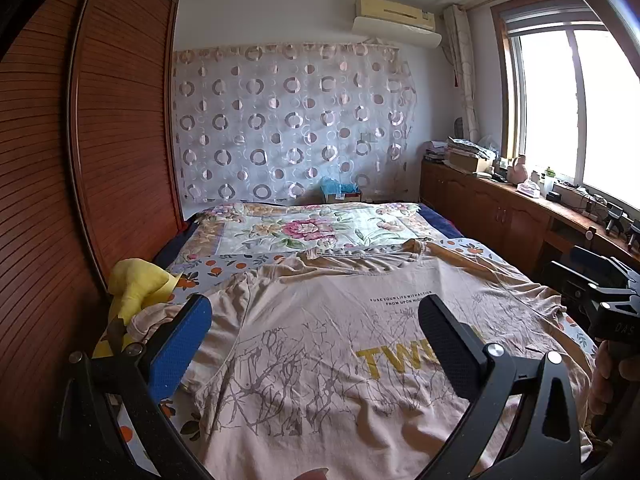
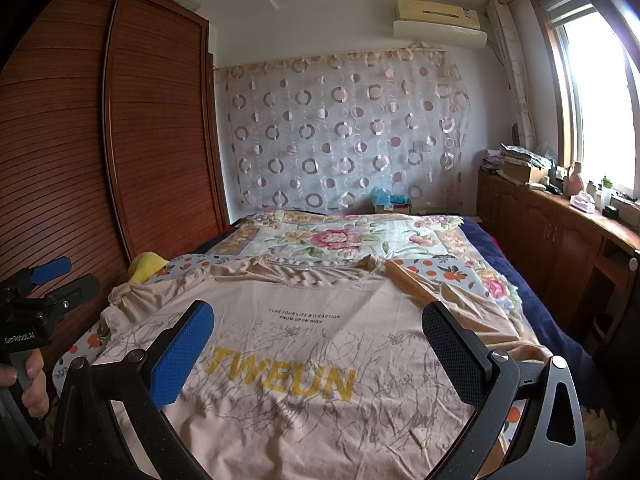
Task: Fold small clothes
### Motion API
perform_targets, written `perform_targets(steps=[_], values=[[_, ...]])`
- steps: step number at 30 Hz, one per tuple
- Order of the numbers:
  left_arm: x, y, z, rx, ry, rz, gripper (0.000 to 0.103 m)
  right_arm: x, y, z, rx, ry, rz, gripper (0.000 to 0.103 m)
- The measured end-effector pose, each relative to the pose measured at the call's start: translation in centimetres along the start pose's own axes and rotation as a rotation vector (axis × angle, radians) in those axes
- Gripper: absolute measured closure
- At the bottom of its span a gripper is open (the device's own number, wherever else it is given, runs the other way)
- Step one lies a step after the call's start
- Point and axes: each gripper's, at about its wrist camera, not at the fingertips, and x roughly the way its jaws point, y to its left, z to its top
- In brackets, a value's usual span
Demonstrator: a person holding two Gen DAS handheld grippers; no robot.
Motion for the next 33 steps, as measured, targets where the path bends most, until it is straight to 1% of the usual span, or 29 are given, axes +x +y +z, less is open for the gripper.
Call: perform_targets(steps=[17, 33], values=[[-0.06, 0.00, -0.01, 0.002, 0.001, 0.002, 0.000, 0.02, 0.09, -0.25, 0.009, 0.006, 0.001, 0.000], [0.32, 0.21, -0.78, 0.003, 0.004, 0.002, 0.000, 0.17, -0.08, -0.16, 0.012, 0.008, 0.002, 0.000]])
